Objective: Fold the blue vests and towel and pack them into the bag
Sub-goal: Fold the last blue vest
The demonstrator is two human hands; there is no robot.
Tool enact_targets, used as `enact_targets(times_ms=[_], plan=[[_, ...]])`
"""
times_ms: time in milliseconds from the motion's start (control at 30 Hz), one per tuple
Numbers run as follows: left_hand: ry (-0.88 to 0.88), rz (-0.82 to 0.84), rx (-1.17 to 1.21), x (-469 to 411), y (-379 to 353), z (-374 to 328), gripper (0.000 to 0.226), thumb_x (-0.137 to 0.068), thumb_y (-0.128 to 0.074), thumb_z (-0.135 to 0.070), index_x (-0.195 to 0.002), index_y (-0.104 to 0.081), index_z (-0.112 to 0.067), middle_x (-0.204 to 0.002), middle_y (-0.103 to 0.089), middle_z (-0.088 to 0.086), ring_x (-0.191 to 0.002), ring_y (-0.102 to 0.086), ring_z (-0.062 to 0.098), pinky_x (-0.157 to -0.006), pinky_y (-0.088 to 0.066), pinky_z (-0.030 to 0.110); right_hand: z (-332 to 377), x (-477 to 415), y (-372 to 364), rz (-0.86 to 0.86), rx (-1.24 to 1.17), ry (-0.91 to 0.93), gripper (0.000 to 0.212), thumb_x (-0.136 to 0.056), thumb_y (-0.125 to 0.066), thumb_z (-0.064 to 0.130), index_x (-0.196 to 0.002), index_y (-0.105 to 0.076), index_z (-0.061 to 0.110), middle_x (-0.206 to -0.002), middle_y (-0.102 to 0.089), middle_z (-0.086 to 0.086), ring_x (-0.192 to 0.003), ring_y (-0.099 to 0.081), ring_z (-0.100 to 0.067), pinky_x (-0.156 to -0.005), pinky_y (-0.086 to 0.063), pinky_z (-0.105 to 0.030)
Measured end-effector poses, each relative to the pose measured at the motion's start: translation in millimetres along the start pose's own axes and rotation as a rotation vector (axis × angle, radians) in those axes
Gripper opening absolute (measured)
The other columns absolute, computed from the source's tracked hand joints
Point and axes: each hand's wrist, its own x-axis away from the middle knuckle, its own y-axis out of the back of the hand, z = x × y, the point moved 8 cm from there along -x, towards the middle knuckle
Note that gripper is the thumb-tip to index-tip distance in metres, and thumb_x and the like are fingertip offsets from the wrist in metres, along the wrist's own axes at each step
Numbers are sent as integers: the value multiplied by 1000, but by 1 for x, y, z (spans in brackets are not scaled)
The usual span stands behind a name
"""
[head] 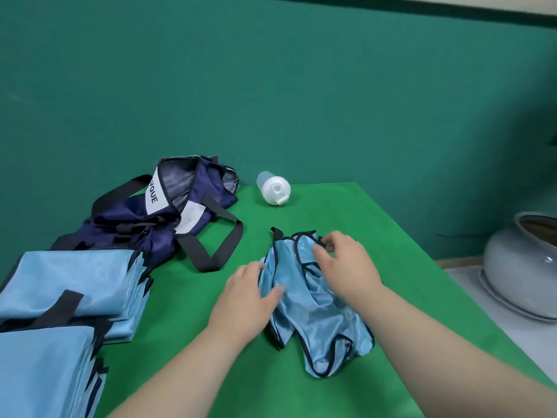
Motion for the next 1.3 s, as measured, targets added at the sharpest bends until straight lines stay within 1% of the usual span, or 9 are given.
enact_targets(times_ms=[133,233,333,533,700,867,1033,1133,1300], plan=[[17,141,-55,-22,-24,4,63,-92,-62,-31,-148,-32,-35,-137,-54,-5,-119,-55,16,-96,-49,36,-1,-39,-35,202,115,-74,63,-89,-55,61,-131,-48,16,-114,-64,-6,-97,-61,-27,-78,-51,-37],[16,172,-82,-17,-26,13,57,-91,-54,-11,-141,-45,-37,-134,-56,-7,-112,-58,15,-91,-51,31,-5,-36,-59,395,222,-41,47,-88,-65,39,-127,-54,16,-100,-64,1,-88,-63,-21,-69,-50,-31],[35,189,-117,3,-16,27,52,-89,-50,-9,-133,-53,-37,-122,-56,-10,-104,-56,13,-88,-48,27,-19,-24,-57,422,269,-41,32,-86,-60,18,-117,-61,17,-84,-59,5,-84,-61,-22,-61,-44,-27],[64,340,-190,71,10,39,40,-79,-53,-20,-107,-53,-48,-80,-51,-10,-74,-51,7,-62,-41,25,-30,28,-50,588,301,-10,31,-86,-60,20,-117,-63,20,-83,-57,7,-84,-58,-19,-63,-41,-25],[0,195,-194,82,36,21,20,-88,-55,-43,-107,-61,-41,-91,-53,-15,-87,-53,2,-74,-44,22,-19,56,-33,649,389,46,34,-85,-54,23,-119,-58,22,-90,-57,7,-89,-57,-20,-68,-43,-27],[-107,60,-183,52,44,-3,25,-98,-48,-45,-119,-59,-36,-112,-46,-19,-112,-41,2,-92,-39,25,-7,33,-16,356,264,-34,38,-88,-51,45,-114,-51,17,-94,-62,2,-86,-61,-21,-72,-50,-32],[-179,169,-201,10,20,-10,40,-99,-47,-43,-138,-48,-29,-140,-44,-14,-135,-33,9,-113,-32,34,-14,-5,-30,275,258,-133,55,-87,-55,50,-125,-47,12,-104,-62,-5,-87,-63,-26,-72,-52,-34],[-211,280,-258,-11,0,-6,50,-99,-47,-36,-148,-38,-28,-155,-35,-11,-145,-24,13,-120,-24,40,-18,-19,-48,338,303,-143,39,-87,-58,40,-111,-54,9,-99,-64,-5,-84,-61,-25,-71,-53,-34],[-164,426,-492,-36,-22,5,46,-100,-47,-34,-145,-43,-26,-139,-54,3,-133,-41,25,-113,-29,43,-23,-34,-57,341,290,-109,21,-81,-50,13,-93,-68,12,-87,-72,-7,-77,-66,-23,-71,-59,-38]])
